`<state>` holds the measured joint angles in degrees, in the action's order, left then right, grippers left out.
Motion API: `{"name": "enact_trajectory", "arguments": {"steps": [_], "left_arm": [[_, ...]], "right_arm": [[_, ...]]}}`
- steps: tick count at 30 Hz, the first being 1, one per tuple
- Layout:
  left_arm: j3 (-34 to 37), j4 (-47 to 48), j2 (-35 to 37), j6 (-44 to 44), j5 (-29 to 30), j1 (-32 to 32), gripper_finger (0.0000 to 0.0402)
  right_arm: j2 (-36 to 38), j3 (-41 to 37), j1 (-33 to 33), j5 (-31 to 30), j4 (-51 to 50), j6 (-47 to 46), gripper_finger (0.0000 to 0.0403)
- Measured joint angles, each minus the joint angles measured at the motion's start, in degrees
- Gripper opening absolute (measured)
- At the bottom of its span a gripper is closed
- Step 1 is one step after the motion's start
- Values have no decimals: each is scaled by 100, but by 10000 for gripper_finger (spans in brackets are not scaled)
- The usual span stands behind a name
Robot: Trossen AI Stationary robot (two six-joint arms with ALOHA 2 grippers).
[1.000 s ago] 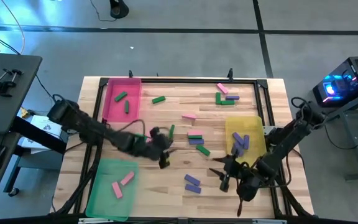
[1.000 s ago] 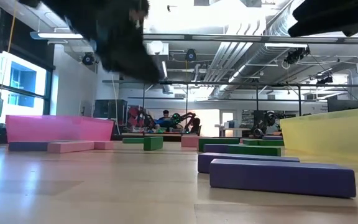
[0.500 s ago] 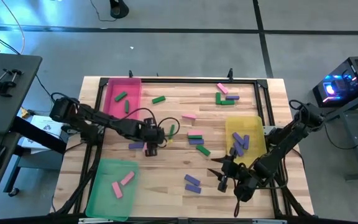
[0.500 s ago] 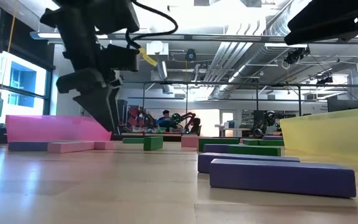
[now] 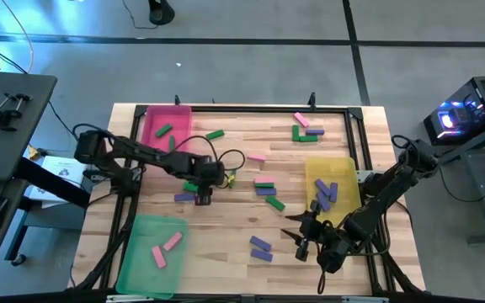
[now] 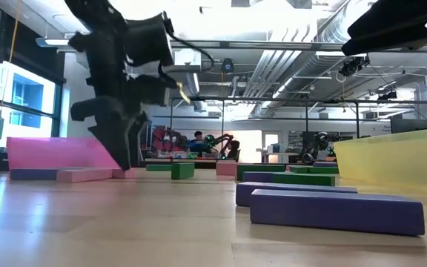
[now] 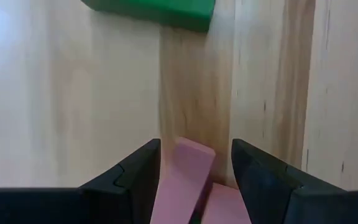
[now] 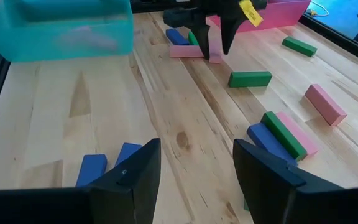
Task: Sort blocks
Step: Put the pink block into the green bin
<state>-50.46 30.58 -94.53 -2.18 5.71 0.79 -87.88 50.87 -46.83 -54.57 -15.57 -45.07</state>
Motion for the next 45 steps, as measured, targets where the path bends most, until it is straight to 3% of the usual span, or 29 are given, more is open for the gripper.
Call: {"name": "enact_trajectory", "arguments": {"steps": [7,14,20,27,30,38,45], "left_arm": [[-28,-18,-458,-422,147,31,184],[-30,116,-449,-403,162,29,176],[-131,357,-405,-295,56,29,141],[-340,487,-416,-301,-25,-1,71],[-484,493,-425,-482,83,-89,65],[-876,-449,-414,-874,351,-534,65],[-1108,-1953,-284,-894,-219,-1419,65]], "right_arm": [[0,-2,0,-1,0,5,185],[0,-2,0,-4,0,-4,185],[0,-2,0,-2,0,-14,185],[0,-2,0,-4,0,-44,185],[0,-2,0,-7,0,-49,185],[0,-2,0,-7,0,-53,185],[0,-2,0,-11,9,-58,185]]}}
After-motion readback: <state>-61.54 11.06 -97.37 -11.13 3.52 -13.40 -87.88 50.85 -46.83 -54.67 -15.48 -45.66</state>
